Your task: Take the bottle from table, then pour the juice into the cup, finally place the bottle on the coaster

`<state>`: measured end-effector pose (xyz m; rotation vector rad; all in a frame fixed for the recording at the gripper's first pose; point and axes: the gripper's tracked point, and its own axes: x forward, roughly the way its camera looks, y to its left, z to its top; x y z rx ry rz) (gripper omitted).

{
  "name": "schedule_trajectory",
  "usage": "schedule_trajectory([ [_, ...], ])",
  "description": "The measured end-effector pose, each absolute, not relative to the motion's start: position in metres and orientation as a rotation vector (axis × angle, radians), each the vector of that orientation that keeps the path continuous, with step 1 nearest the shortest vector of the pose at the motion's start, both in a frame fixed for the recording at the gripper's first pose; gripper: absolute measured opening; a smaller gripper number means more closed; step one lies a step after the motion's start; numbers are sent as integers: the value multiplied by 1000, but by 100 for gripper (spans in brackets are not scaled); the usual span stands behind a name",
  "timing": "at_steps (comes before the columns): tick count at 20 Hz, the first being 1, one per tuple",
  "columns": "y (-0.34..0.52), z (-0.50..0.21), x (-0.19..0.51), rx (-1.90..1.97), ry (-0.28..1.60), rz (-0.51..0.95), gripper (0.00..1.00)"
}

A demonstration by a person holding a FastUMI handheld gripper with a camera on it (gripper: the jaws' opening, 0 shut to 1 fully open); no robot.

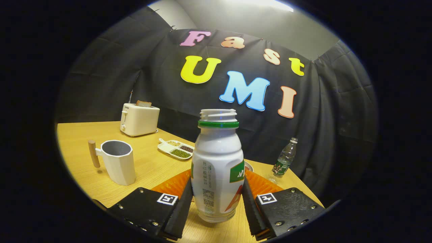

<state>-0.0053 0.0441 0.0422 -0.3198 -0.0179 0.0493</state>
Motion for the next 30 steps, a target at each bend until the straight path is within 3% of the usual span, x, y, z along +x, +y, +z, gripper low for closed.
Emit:
schedule_trajectory([
  [30,104,37,18,-815,21,141,71],
])
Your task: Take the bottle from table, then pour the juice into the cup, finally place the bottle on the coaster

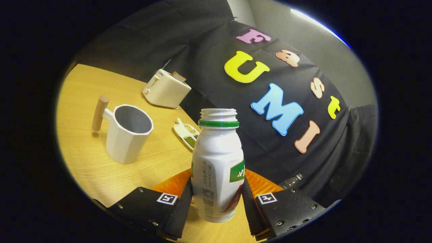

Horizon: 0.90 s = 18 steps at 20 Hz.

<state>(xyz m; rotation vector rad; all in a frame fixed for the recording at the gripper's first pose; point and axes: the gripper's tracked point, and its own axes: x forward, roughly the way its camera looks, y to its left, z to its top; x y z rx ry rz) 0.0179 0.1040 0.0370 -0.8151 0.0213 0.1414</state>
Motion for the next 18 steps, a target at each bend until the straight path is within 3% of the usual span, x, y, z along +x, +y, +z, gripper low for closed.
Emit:
schedule_trajectory([
  [18,144,32,27,-1168,14,176,71],
])
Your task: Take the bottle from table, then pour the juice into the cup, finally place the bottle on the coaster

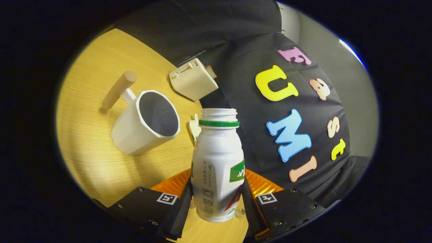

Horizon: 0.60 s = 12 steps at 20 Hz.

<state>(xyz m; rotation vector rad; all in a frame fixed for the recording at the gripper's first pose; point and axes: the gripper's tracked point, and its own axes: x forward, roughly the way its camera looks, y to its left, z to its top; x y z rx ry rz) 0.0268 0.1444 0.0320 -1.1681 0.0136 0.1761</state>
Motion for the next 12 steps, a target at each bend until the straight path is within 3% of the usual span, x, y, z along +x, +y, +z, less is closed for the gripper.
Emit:
schedule_trajectory([
  [12,148,40,27,-1365,-28,138,71],
])
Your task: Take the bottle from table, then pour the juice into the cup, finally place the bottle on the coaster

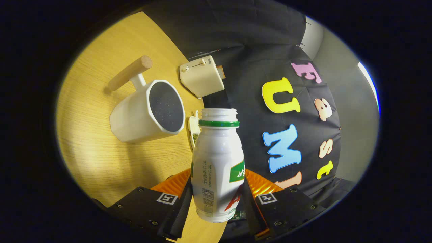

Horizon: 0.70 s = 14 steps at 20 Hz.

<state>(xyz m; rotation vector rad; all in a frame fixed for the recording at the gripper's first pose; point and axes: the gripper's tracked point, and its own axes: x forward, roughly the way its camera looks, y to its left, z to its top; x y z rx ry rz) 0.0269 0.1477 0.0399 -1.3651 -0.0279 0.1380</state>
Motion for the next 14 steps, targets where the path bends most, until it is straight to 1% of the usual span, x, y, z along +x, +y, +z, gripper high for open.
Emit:
schedule_trajectory([
  [14,151,44,31,-1515,-28,121,71],
])
